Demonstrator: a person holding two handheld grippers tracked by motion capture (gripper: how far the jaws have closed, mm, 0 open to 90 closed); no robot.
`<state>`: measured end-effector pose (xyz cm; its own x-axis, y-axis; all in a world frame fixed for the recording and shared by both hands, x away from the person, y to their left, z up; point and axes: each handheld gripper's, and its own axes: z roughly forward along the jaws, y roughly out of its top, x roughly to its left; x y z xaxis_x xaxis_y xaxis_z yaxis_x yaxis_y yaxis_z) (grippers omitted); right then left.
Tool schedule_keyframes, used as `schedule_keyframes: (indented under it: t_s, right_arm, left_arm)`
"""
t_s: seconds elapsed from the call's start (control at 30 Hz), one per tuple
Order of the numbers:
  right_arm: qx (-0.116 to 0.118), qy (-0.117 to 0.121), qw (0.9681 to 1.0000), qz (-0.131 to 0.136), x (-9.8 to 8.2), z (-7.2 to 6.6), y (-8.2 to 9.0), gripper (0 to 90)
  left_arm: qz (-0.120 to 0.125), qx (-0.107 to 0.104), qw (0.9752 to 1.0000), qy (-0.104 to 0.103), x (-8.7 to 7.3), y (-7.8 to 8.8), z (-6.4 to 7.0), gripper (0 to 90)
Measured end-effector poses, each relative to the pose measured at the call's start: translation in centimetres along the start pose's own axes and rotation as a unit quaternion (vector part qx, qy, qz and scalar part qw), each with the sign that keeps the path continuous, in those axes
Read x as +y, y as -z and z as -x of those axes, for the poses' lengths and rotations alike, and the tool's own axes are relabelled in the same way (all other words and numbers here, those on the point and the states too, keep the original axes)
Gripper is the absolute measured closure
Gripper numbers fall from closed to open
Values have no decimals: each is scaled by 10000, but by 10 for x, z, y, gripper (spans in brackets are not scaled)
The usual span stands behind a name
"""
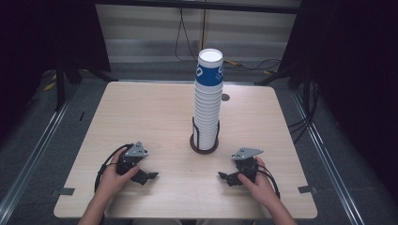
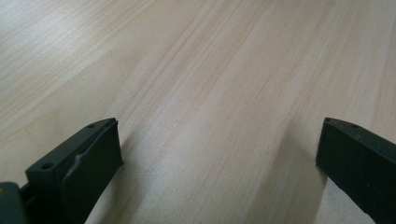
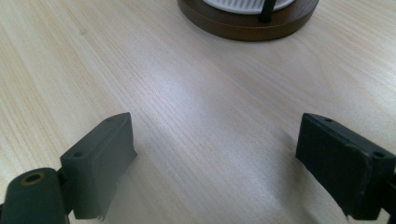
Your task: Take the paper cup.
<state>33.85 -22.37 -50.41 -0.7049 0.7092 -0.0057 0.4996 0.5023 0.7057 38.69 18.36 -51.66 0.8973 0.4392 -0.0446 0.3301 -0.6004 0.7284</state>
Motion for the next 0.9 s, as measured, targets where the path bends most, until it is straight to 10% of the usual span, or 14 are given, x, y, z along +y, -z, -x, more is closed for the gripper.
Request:
schedule_keyframes:
  t_s: [0.47, 0.63, 0.9]
  right_arm:
    - [39, -33, 9999, -144, -3, -1, 8, 124]
    - [464, -366, 9980, -236, 4, 4, 16, 173]
    - [406, 64, 9978, -525, 31, 10, 28, 161]
  left_arm:
    - [-136, 199, 9996, 130, -4, 7, 7, 0]
    - [-274, 68, 9991, 311, 1, 10, 7, 48]
    - [-301, -300, 9980, 469, 21, 17, 11, 153]
